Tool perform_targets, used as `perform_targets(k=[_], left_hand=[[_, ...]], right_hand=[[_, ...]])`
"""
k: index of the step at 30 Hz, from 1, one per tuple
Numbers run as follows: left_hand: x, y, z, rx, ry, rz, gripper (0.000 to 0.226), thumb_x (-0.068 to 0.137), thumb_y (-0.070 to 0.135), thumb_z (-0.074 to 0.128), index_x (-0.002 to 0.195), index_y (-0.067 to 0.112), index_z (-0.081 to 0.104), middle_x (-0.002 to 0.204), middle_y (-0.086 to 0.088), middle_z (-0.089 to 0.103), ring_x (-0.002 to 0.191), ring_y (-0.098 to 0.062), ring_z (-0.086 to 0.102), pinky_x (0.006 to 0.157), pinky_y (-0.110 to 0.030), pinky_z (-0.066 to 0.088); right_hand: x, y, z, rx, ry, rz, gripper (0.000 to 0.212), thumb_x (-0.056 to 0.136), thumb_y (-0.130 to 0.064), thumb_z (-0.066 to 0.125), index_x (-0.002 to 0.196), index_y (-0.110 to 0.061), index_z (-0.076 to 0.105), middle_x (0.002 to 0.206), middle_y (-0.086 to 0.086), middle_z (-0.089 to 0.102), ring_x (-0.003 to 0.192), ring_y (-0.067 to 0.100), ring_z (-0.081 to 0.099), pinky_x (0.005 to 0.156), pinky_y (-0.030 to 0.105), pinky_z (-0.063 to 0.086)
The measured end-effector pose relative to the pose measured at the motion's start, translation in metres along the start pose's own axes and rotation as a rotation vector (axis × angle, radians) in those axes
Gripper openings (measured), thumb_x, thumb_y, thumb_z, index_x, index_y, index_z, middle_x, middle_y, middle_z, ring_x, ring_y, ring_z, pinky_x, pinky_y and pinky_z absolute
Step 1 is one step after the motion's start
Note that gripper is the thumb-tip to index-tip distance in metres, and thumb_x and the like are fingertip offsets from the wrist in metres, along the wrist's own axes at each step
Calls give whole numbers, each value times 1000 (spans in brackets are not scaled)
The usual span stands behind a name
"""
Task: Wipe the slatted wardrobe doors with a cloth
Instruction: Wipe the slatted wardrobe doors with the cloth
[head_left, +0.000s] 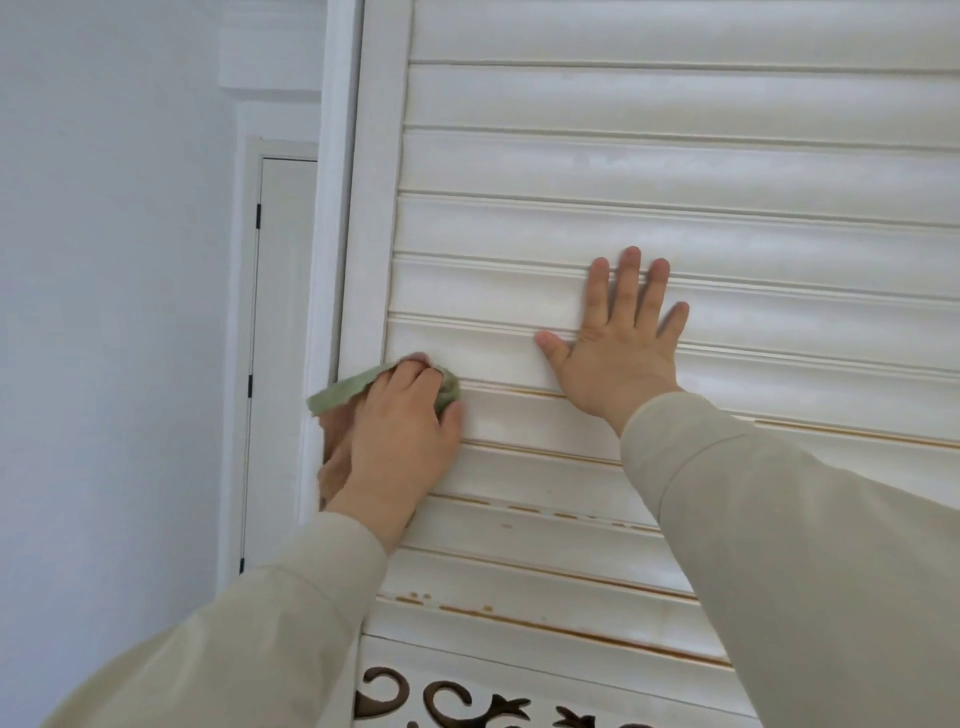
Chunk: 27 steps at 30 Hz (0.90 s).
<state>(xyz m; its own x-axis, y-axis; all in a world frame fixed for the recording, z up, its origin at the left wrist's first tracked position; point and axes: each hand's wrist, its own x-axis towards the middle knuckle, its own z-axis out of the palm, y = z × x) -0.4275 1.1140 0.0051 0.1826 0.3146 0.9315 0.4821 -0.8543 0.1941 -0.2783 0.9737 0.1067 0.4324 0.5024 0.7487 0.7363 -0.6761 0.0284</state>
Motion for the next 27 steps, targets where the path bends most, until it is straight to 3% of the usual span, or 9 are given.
perform_targets(k=[6,10,13,16,19,22,27], left_hand=[[-8,40,0,12,-140,223,50,79,49,66,118,20,55,134,1,49,119,-22,46,92,-37,49],[0,-5,-12,37,-105,9,45,86,49,64,117,16,60,132,-2,53,119,-27,48,97,-40,42],[-3,-6,-9,85,-68,-60,41,87,43,63,116,14,61,129,-5,57,114,-32,54,92,-44,46],[-9,31,-1,42,-109,51,40,84,45,61,112,17,59,127,-4,54,108,-31,55,86,-41,49],[-12,76,6,-32,-201,202,46,82,52,62,115,21,57,128,1,50,114,-26,48,88,-40,49],[-7,91,4,-46,-257,227,42,84,55,60,114,25,57,126,7,49,118,-20,43,86,-39,49],[13,44,-9,-40,-277,-23,27,94,43,51,110,27,65,132,10,53,123,-21,42,97,-40,44]], right_hand=[[0,3,0,12,-2,0,91,91,-74,13,151,-18,-26,156,9,-36,142,38,-33,116,62,-6],[-1,3,0,-11,6,-13,91,91,-74,11,151,-18,-26,157,9,-34,144,38,-30,117,61,-3],[-2,2,1,-32,25,-10,90,91,-74,10,152,-16,-25,158,11,-32,144,39,-29,117,62,-1],[-1,1,4,-22,39,-5,90,92,-72,12,152,-15,-23,158,12,-31,144,41,-28,116,63,-1],[-2,-1,4,-24,42,5,90,92,-72,12,152,-15,-24,158,12,-32,144,41,-28,116,63,-1],[-3,1,2,-47,44,-1,90,92,-73,12,152,-16,-25,159,11,-30,145,40,-26,117,62,1],[-4,11,-6,-127,25,-64,92,92,-73,18,152,-18,-24,160,10,-26,147,40,-19,115,62,6]])
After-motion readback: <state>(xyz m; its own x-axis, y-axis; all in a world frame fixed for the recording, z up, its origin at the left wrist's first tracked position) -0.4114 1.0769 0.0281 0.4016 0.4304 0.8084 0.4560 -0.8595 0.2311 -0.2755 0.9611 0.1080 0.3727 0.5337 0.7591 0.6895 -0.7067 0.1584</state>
